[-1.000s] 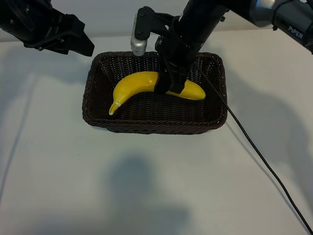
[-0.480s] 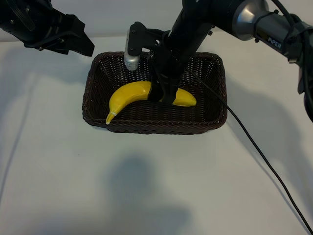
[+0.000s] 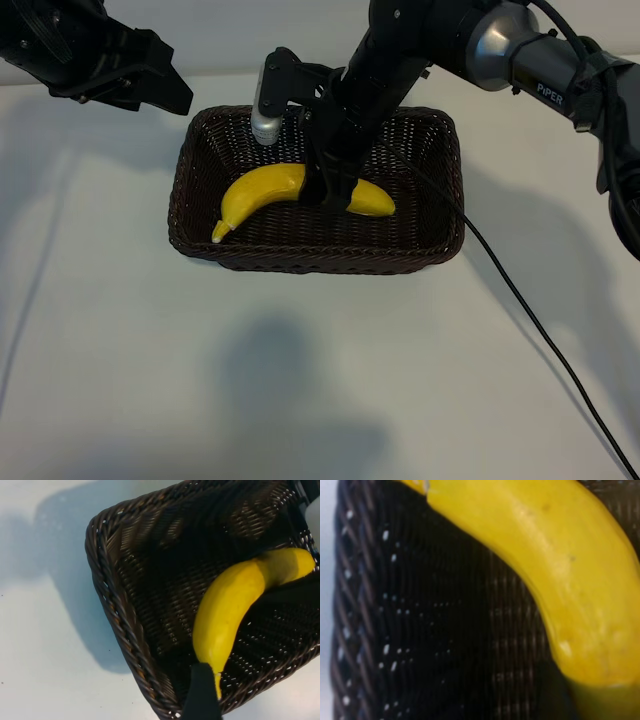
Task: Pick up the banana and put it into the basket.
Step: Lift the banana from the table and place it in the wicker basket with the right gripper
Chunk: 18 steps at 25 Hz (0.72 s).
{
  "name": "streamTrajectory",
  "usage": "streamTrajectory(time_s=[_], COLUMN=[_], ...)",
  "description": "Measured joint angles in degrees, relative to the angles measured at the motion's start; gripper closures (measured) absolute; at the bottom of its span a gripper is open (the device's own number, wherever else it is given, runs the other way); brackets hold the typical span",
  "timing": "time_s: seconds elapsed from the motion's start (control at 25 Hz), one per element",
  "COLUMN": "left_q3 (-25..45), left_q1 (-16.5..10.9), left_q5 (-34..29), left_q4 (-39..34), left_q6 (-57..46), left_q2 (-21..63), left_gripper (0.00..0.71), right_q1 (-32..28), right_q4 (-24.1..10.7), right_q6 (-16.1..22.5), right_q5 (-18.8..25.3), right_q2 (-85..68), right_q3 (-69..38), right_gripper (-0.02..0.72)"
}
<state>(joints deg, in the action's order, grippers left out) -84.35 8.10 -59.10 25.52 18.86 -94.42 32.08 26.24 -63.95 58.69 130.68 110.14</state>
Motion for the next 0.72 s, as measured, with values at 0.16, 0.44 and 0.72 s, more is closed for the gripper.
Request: streamTrajectory(time_s=[0.16,0.44,0.72], left_q3=[0.0,0.0,0.0], left_q1=[0.0,0.0,0.0], left_q5=[0.0,0.0,0.0], left_q4=[0.0,0.0,0.0], left_q6=[0.0,0.0,0.0], left_q2=[0.0,0.0,0.0], left_gripper=[0.116,0.12,0.12], right_q1=[0.0,0.0,0.0], right_q4=[-0.8,-3.6,-6.1], right_q6=[2.0,5.9,8.5], right_q5=[-1.5,-2.9,-3.0], right_q2=[0.1,1.7,1.8], right_q3=[0.0,0.0,0.0], right_gripper=[0.287,0.287,0.213])
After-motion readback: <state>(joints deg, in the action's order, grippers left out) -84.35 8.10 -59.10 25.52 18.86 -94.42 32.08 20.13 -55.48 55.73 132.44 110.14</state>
